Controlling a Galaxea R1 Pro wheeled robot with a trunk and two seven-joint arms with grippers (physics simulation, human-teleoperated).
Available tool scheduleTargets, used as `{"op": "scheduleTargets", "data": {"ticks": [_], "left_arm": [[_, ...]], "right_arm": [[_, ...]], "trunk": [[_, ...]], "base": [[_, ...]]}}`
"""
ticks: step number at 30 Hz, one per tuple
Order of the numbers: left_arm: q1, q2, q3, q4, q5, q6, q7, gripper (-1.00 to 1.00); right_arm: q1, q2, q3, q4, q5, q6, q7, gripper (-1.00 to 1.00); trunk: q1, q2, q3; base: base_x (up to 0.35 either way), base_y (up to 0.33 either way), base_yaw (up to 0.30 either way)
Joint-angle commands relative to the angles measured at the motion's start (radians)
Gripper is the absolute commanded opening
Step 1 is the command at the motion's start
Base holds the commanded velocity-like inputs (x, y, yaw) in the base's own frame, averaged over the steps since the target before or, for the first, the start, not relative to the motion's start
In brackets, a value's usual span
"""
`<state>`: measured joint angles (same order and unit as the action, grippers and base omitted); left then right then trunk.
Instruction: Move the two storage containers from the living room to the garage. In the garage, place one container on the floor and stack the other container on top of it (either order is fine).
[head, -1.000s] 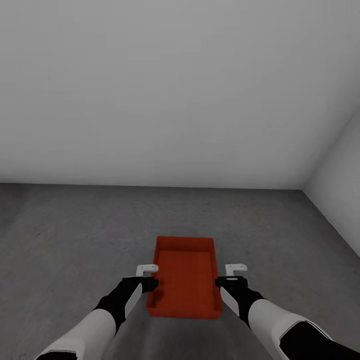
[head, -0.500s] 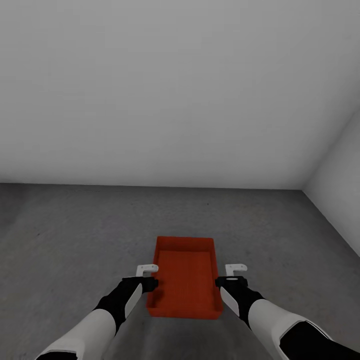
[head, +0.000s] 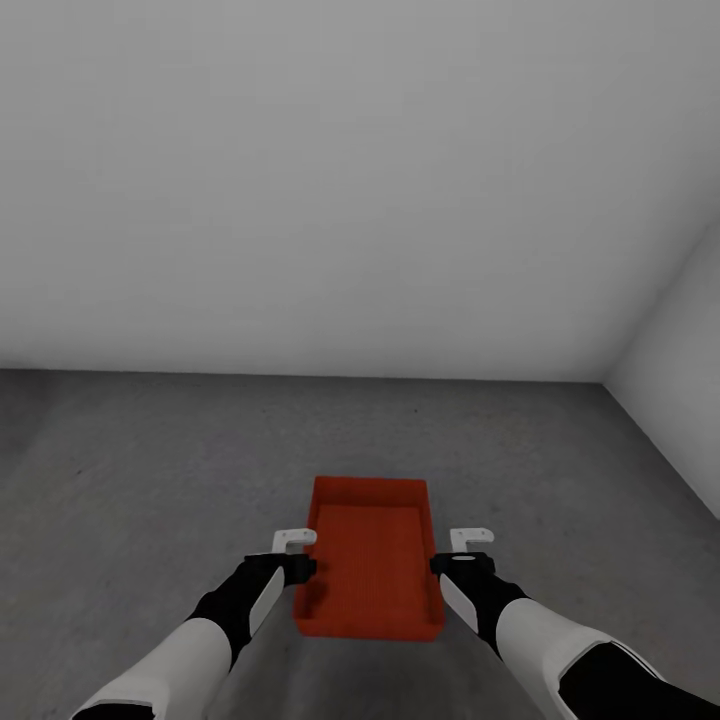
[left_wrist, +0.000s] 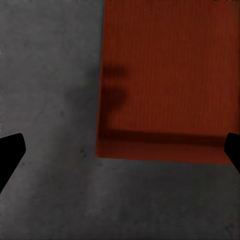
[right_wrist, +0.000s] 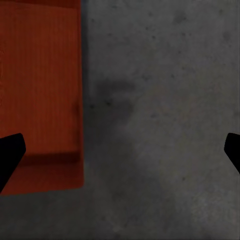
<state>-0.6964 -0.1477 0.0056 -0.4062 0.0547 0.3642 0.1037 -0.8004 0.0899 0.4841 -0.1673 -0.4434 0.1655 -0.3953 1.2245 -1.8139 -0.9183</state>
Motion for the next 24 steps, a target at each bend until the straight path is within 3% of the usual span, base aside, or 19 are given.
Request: {"op": "scheduleTargets", "data": {"ticks": [1, 16, 19, 24], "left_arm": [[0.0, 0.0, 0.0, -0.002, 0.006, 0.005, 0.004, 1.0], [0.0, 0.01, -0.002, 0.036, 0.013, -0.003, 0.002, 1.0], [0.0, 0.021, -0.001, 0.082, 0.014, -0.004, 0.002, 1.0], [0.0, 0.057, 0.0, 0.231, 0.017, -0.018, 0.0, 1.0]], "right_arm": [[0.0, 0.0, 0.008, -0.002, -0.005, 0.008, -0.006, 1.0], [0.001, 0.002, 0.008, 0.002, -0.005, 0.021, -0.004, 1.0], [0.017, 0.002, 0.008, 0.004, -0.005, 0.022, -0.002, 1.0], [0.034, 0.003, 0.008, 0.038, -0.005, 0.02, -0.001, 1.0]], "trunk": [[-0.004, 0.007, 0.002], [-0.062, 0.112, 0.049], [-0.073, 0.133, 0.059], [-0.092, 0.168, 0.075]], "base": [[0.0, 0.0, 0.0], [0.0, 0.0, 0.0], [0.0, 0.0, 0.0], [0.0, 0.0, 0.0]]}}
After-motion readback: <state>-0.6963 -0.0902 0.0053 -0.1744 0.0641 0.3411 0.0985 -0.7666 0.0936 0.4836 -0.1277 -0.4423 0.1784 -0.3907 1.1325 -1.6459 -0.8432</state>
